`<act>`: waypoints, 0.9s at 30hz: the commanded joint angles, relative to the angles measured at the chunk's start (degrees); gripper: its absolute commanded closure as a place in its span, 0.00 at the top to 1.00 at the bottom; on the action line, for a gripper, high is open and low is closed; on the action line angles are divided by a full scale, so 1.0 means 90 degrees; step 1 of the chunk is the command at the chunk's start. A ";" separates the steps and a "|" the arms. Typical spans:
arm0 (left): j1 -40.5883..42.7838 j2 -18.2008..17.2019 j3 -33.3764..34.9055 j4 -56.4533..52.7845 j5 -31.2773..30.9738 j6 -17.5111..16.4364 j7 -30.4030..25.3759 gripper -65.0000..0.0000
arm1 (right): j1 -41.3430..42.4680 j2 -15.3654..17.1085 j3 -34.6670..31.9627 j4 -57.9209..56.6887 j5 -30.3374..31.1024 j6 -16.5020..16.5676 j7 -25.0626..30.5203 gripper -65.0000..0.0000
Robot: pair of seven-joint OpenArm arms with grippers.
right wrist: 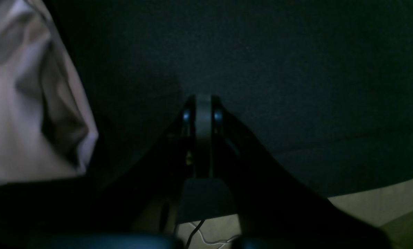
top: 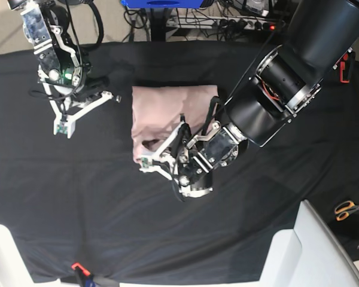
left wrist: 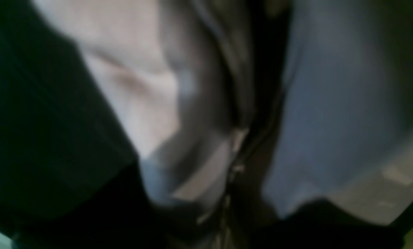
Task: Fold the T-shirt properly
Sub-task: 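Grasp the shirt with the left gripper and drag it toward the table center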
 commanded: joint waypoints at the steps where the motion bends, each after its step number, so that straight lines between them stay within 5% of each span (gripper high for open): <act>1: -0.0164 0.0027 -0.0024 0.0068 0.0160 0.0057 0.0110 0.00 | 0.0044 0.0043 0.0036 0.0123 -0.0014 -0.0029 0.0088 0.00; 17: -0.0291 0.0056 -0.0014 0.0068 0.0180 0.0057 0.0101 0.01 | 0.0024 0.0043 0.0036 0.0123 -0.0014 -0.0029 0.0088 0.00; 21: -0.0310 0.0046 -0.0014 0.0068 0.0180 0.0057 0.0101 0.38 | 0.0024 0.0043 0.0036 0.0123 -0.0014 -0.0029 0.0088 0.00; 27: -0.0398 0.0046 -0.0014 0.0059 0.0189 0.0057 0.0091 0.65 | 0.0034 0.0043 0.0026 0.0123 -0.0014 -0.0029 0.0088 0.00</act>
